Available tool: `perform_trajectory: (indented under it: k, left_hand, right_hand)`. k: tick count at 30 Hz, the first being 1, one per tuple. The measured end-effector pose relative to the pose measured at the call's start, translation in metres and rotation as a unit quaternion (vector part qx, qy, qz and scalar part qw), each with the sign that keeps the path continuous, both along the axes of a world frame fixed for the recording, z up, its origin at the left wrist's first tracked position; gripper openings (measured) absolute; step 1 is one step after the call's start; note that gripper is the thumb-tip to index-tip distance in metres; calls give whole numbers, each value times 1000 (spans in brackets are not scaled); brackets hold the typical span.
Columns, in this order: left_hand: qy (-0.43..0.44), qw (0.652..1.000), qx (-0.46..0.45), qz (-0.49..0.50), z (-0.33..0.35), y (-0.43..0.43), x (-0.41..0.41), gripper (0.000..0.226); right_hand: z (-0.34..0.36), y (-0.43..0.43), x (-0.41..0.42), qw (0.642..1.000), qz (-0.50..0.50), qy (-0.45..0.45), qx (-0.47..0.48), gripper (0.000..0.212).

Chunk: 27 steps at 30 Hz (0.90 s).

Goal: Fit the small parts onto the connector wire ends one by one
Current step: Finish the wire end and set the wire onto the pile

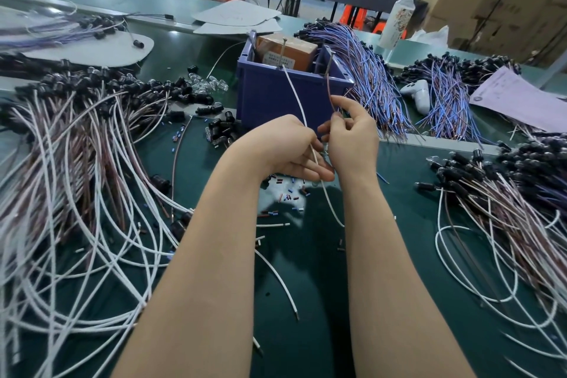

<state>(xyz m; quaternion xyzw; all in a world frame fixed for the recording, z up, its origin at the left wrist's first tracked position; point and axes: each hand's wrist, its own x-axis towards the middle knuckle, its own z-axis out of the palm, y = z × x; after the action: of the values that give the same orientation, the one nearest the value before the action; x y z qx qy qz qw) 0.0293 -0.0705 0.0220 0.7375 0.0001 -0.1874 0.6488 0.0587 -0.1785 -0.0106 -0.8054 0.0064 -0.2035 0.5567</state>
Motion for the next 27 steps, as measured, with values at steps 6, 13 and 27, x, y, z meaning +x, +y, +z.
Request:
perform_trajectory:
  k: [6, 13, 27]
  left_hand:
    - [-6, 1000, -5, -6, 3, 2, -1, 16]
    - [5, 1000, 10, -29, 7, 0, -3, 14]
    - [8, 1000, -4, -15, 2, 5, -3, 15]
  right_hand:
    - [-1, 0, 1, 1000, 0, -1, -3, 29]
    - [-1, 0, 0, 1000, 5, -5, -2, 29]
    - [-1, 0, -1, 1000, 3, -2, -5, 29]
